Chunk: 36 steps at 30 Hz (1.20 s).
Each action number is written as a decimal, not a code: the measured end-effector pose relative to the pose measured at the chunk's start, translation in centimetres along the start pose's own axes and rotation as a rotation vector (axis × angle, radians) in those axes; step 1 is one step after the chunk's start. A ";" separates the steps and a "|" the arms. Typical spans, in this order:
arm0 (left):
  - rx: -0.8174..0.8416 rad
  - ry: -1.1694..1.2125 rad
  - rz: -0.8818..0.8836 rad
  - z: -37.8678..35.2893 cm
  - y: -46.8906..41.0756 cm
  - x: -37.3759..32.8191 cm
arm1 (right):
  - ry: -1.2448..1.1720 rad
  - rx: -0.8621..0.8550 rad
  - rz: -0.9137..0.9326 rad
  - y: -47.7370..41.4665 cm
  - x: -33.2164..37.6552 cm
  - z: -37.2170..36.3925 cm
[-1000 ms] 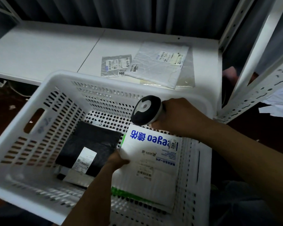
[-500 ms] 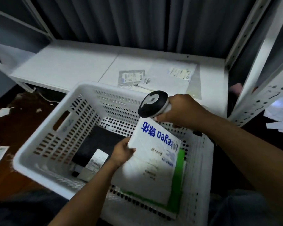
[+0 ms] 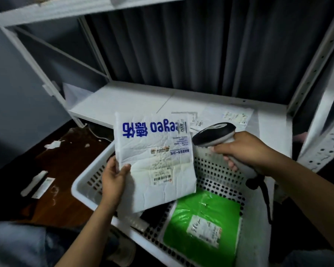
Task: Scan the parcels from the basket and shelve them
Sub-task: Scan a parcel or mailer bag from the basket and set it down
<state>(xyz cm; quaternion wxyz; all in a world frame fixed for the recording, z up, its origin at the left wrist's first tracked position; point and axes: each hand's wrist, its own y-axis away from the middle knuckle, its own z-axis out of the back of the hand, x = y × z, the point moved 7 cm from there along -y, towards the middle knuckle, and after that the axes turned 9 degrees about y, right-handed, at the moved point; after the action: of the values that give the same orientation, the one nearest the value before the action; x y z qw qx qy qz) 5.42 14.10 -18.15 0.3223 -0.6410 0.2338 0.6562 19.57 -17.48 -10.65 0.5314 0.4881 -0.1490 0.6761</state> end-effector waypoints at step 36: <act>-0.315 0.354 -0.041 2.6 -2.4 -0.8 | 0.015 0.046 0.123 -0.3 2.8 0.1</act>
<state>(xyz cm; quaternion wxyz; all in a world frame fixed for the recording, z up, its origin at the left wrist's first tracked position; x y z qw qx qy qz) 5.36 17.49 -16.87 0.1857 -0.7931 0.1685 0.5550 20.04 -15.84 -8.39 0.4786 0.4852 -0.1590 0.7143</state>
